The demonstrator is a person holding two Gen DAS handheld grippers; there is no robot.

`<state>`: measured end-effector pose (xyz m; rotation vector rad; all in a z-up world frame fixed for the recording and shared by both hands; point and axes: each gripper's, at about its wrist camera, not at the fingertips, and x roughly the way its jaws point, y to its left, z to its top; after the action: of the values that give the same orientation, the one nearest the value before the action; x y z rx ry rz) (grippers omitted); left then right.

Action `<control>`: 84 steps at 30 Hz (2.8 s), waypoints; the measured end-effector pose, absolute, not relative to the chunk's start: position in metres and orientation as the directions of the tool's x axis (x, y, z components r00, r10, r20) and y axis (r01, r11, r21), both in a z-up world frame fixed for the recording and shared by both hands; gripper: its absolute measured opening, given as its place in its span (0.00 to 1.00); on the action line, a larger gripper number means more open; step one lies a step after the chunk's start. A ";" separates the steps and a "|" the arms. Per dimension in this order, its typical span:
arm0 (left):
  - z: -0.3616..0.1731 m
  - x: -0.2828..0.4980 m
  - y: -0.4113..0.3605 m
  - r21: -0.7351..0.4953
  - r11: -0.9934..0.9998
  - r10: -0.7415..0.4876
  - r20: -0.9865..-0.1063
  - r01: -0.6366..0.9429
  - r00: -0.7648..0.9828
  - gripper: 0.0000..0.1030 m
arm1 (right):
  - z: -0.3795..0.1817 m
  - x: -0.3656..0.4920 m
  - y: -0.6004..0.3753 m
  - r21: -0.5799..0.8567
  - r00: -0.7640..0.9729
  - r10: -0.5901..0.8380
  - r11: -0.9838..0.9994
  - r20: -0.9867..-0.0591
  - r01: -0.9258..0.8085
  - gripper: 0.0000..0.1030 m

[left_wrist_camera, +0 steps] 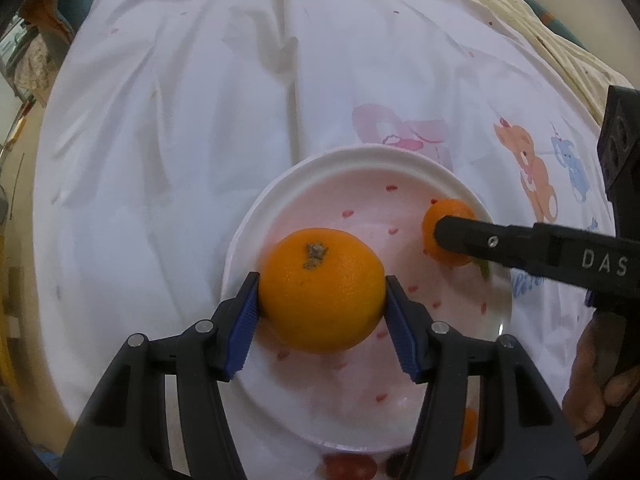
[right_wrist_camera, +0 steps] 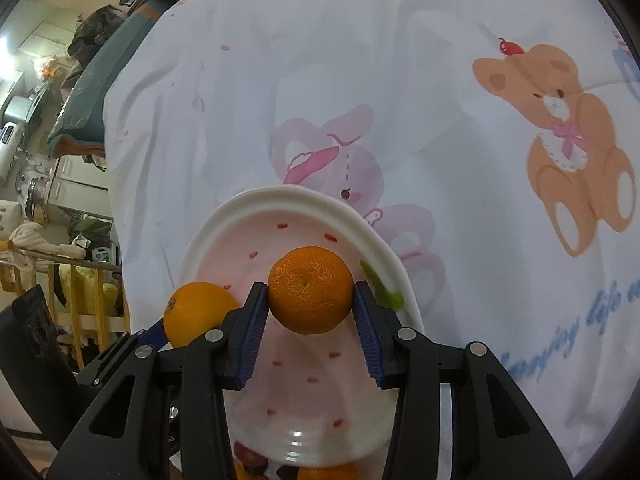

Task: Organize fruits
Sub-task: 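Carry both fruits over the pink plate and open both tools to release, then lift both open tools away from the plate, then grasp another large orange with the left tool while the right tool grasps a tangerine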

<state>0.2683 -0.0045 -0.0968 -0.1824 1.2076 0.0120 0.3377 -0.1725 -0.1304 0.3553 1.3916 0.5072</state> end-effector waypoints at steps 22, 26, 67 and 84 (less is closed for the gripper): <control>-0.097 0.267 -0.008 -0.114 0.991 -0.080 -0.930 -0.072 0.360 0.81 | -0.127 0.343 -0.177 0.564 0.102 0.576 0.816 -0.811 -0.124 0.64; -0.092 0.262 -0.007 -0.116 0.990 -0.078 -0.927 -0.082 0.368 0.81 | -0.119 0.339 -0.183 0.559 0.121 0.571 0.820 -0.812 -0.125 0.64; -0.047 0.086 0.005 -0.205 0.966 -0.130 -0.911 -0.157 0.393 0.81 | -0.068 0.146 -0.221 0.437 0.235 0.469 0.882 -0.851 -0.179 0.64; -0.099 0.087 -0.020 -0.179 0.978 -0.149 -0.958 -0.104 0.245 0.81 | -0.122 0.152 -0.212 0.503 0.069 0.508 0.861 -0.859 -0.069 0.64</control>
<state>0.0873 -0.0205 -0.0988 -0.2221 1.3264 -0.0312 0.1516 -0.2122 -0.1221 0.3728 1.4451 0.4496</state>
